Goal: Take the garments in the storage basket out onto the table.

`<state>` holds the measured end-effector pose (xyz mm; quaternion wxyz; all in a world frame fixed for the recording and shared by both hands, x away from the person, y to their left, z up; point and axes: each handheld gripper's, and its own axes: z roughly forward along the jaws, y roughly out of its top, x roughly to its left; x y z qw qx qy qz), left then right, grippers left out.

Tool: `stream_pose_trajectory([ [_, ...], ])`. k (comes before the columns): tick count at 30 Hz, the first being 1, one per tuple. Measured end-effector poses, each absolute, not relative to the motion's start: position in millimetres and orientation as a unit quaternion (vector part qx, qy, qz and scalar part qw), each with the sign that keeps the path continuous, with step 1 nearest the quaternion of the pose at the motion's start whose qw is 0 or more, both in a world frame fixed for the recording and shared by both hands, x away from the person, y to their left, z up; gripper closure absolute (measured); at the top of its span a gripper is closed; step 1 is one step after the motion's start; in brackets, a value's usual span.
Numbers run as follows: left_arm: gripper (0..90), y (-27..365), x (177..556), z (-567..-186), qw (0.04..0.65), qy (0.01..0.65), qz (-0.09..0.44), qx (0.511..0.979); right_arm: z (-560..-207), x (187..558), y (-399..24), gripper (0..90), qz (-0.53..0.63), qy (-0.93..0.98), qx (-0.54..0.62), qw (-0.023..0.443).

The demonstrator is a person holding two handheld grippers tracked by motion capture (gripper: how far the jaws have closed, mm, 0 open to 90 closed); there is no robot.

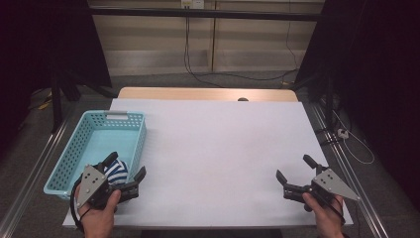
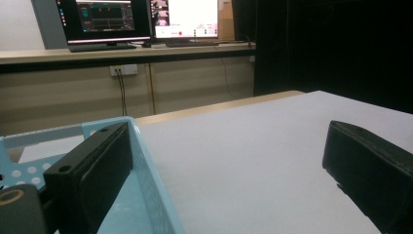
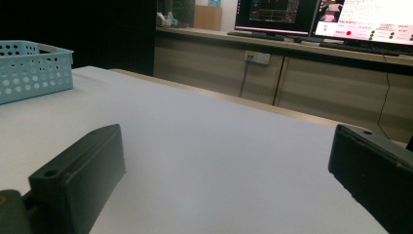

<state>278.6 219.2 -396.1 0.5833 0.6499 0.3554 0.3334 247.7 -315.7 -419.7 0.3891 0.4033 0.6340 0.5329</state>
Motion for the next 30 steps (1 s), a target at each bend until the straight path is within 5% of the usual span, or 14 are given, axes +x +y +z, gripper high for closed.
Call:
stream_pose_trajectory([
  [30,6.2,247.6,283.9,-371.9,0.585,0.357,0.307,0.661,-420.0,249.6,-314.7,0.0,0.526,0.633,0.413,0.390],
])
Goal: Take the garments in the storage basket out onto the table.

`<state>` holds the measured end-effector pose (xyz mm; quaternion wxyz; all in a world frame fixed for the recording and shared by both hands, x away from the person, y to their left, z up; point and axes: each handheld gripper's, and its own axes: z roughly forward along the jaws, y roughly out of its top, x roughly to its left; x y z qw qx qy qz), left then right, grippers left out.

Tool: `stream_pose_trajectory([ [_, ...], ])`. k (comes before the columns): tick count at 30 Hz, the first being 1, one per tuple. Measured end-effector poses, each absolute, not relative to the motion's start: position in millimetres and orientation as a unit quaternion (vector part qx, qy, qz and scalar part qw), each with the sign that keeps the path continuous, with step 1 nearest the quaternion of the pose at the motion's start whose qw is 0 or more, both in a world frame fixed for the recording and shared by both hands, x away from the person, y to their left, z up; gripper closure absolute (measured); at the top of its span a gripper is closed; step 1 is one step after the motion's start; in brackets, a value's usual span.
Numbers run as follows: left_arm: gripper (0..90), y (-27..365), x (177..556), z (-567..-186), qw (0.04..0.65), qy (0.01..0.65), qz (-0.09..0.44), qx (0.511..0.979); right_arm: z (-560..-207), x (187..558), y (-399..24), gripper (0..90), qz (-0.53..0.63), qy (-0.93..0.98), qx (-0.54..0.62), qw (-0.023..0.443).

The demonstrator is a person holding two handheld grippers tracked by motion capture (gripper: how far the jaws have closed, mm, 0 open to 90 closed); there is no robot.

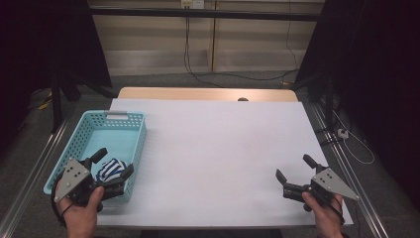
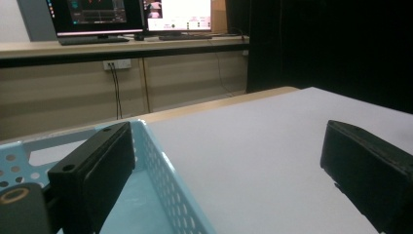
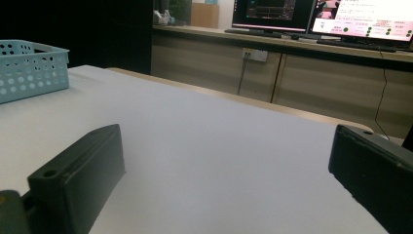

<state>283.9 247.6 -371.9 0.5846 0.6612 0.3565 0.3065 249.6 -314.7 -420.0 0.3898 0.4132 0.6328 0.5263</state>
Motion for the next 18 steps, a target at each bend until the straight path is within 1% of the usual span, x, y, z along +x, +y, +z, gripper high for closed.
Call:
stream_pose_trajectory([
  [3,6.2,254.3,288.4,-369.7,0.572,0.361,0.312,0.667,-420.4,250.5,-314.9,0.0,0.528,0.634,0.411,0.388],
  [4,6.2,253.9,289.2,-369.9,0.579,0.368,0.306,0.661,-420.3,250.6,-314.5,0.0,0.527,0.634,0.412,0.388],
  [8,7.1,256.0,292.4,-366.4,0.565,0.361,0.297,0.680,-420.2,251.1,-313.1,0.0,0.528,0.636,0.410,0.387],
  [9,7.1,256.9,293.5,-364.8,0.561,0.356,0.301,0.683,-420.2,251.1,-313.1,0.0,0.528,0.636,0.410,0.387],
  [12,5.9,258.8,295.2,-360.0,0.571,0.361,0.298,0.674,-420.5,251.9,-312.4,0.0,0.530,0.635,0.409,0.385],
  [14,5.8,262.8,296.3,-356.9,0.565,0.359,0.308,0.676,-420.9,252.4,-312.4,0.0,0.528,0.635,0.411,0.385],
  [18,6.7,269.6,300.5,-353.9,0.558,0.367,0.309,0.677,-421.3,252.1,-312.4,0.0,0.529,0.637,0.410,0.383],
])
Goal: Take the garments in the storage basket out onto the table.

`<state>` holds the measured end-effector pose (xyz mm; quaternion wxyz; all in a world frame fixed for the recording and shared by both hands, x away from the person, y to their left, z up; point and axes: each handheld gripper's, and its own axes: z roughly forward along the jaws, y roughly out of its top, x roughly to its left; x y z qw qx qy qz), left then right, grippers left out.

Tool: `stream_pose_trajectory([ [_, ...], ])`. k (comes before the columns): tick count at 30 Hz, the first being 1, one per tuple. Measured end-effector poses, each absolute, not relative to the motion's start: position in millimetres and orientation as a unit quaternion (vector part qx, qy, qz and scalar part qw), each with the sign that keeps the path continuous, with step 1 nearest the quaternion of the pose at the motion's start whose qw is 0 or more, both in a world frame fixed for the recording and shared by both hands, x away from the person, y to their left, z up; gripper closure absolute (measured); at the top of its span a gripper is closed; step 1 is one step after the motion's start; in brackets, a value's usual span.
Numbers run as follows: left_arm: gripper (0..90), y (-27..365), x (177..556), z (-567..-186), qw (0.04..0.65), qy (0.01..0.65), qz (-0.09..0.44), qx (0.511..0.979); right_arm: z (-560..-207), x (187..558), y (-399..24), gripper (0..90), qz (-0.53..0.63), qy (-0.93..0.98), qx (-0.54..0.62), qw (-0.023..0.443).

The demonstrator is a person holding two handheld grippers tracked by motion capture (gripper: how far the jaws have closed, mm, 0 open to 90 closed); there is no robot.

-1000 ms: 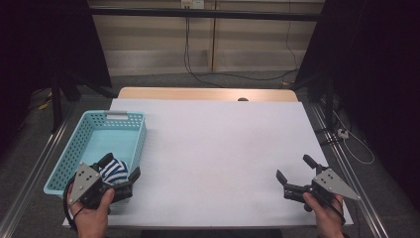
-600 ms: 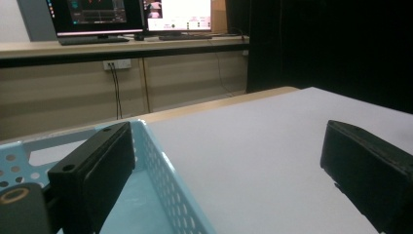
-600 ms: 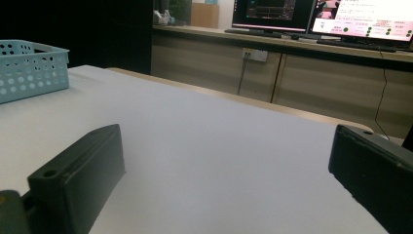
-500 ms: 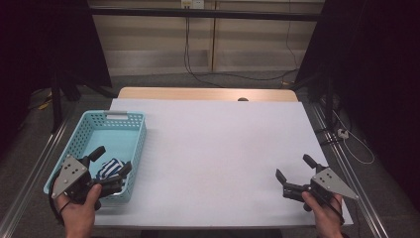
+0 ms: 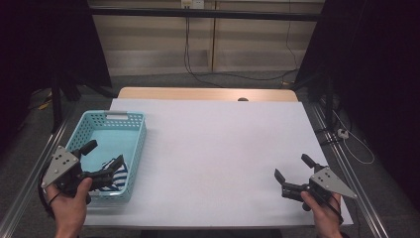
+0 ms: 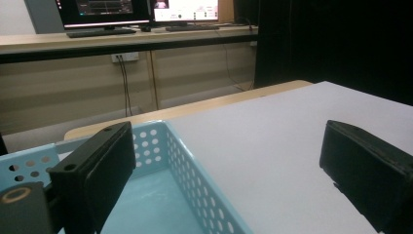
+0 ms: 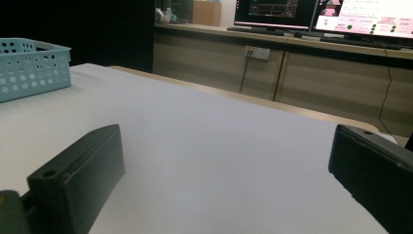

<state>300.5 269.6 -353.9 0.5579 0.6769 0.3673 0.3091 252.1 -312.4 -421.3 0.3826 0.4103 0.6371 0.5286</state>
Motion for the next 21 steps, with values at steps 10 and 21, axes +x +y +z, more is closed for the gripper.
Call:
stream_pose_trajectory([
  [10,6.0,281.3,314.5,-350.5,0.545,0.394,0.284,0.683,-421.4,252.4,-311.8,0.0,0.528,0.639,0.409,0.382],
  [21,5.9,293.1,329.0,-344.0,0.511,0.414,0.285,0.697,-421.4,252.2,-311.5,0.0,0.531,0.641,0.407,0.377],
])
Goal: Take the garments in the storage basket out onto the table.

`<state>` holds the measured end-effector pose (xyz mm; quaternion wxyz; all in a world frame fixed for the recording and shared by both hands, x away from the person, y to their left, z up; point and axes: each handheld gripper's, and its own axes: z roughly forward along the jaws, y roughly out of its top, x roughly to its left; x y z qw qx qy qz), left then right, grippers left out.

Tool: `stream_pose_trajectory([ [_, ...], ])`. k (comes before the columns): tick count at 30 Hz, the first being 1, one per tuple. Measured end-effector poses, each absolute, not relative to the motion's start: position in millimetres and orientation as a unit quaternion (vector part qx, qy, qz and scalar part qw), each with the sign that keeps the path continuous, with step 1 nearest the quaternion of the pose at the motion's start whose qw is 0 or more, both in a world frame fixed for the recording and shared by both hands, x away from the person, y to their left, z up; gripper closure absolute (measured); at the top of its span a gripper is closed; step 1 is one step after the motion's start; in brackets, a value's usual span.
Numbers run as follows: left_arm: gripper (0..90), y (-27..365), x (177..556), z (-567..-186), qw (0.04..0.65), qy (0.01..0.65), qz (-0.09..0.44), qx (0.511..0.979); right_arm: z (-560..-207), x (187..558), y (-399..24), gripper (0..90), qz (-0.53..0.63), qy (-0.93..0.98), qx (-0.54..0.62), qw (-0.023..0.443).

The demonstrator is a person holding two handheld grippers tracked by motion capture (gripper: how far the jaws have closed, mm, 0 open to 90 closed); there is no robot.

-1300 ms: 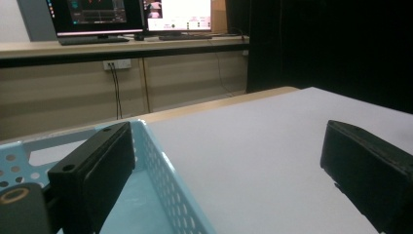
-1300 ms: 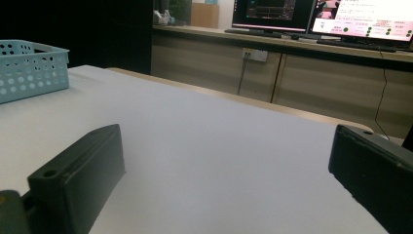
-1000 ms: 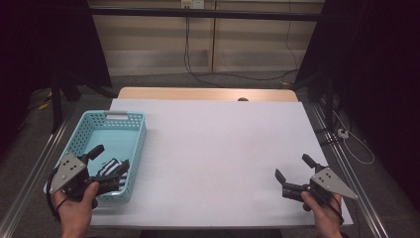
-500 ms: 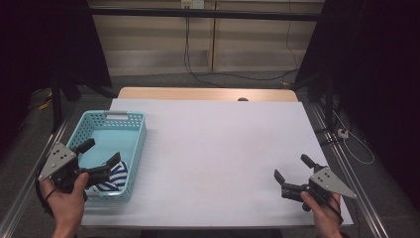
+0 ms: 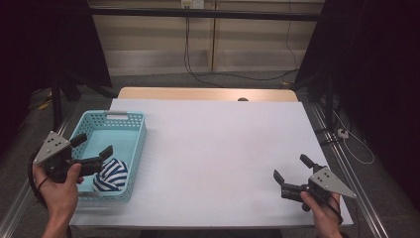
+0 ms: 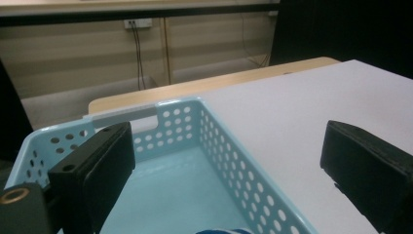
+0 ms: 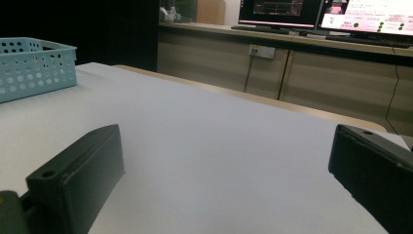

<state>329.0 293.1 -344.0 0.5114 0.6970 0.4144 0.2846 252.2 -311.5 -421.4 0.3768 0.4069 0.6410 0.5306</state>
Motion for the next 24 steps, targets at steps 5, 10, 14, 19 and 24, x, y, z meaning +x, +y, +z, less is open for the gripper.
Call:
stream_pose_trajectory([
  [5,5.9,297.9,333.6,-344.2,0.482,0.416,0.270,0.723,-421.4,252.3,-311.1,0.0,0.532,0.641,0.407,0.374],
  [10,5.7,295.6,338.8,-344.6,0.455,0.422,0.248,0.744,-421.1,252.1,-310.5,0.0,0.533,0.642,0.405,0.374],
  [14,5.7,292.5,345.1,-347.3,0.419,0.426,0.231,0.768,-421.3,252.1,-310.7,0.0,0.535,0.642,0.405,0.371],
  [19,5.4,286.9,348.5,-350.4,0.396,0.408,0.214,0.794,-421.4,252.3,-310.7,0.0,0.534,0.644,0.404,0.370],
  [24,4.1,281.6,355.1,-353.9,0.363,0.416,0.198,0.810,-421.6,252.6,-310.3,0.0,0.531,0.645,0.405,0.372],
])
